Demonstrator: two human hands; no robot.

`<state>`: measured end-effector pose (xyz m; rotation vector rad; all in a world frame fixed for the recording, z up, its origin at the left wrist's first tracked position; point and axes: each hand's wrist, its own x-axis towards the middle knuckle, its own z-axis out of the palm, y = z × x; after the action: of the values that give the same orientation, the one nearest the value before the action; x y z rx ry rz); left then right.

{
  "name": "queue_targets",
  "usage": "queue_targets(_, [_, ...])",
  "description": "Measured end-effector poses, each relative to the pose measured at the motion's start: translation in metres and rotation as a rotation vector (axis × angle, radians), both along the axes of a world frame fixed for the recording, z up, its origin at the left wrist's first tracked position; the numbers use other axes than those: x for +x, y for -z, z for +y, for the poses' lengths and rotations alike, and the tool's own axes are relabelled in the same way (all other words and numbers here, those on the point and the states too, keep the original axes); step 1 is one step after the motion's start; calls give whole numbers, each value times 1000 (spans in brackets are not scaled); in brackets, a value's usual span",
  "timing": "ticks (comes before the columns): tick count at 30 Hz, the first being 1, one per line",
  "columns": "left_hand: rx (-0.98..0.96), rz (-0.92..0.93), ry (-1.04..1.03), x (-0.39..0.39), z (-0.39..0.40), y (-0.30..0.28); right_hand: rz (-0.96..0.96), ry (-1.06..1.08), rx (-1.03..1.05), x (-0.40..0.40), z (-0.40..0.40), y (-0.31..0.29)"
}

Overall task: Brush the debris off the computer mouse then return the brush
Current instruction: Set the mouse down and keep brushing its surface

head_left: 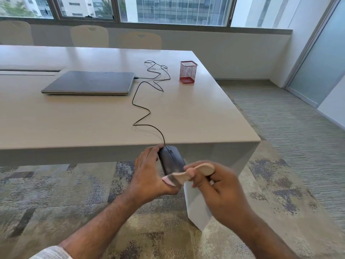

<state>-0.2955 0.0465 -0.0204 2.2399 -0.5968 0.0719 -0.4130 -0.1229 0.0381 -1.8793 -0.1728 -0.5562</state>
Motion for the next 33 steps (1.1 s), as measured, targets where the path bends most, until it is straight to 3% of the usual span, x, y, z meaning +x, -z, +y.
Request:
queue_targets(2, [-10, -7, 11, 0, 0, -1, 25, -27, -69, -1, 4, 3])
queue_targets(7, [-1, 31, 67, -4, 1, 2, 21, 11, 145, 4, -4, -6])
queue_targets(16, [-9, -42, 166, -13, -3, 12, -70, 59, -380, 47, -15, -29])
queue_targets(20, [-39, -40, 165, -12, -1, 12, -112, 10, -228, 50, -16, -32])
queue_targets(23, [-41, -40, 171, -11, 1, 13, -14, -89, -99, 50, -13, -31])
queue_targets(26, [-61, -59, 181, -11, 0, 13, 104, -112, -233, 51, -8, -26])
queue_targets(30, [-94, -84, 180, -11, 1, 14, -58, -2, -330, 50, -9, -27])
queue_targets(33, [-113, -47, 176, -9, 4, 16, -157, 62, -186, 48, -15, -25])
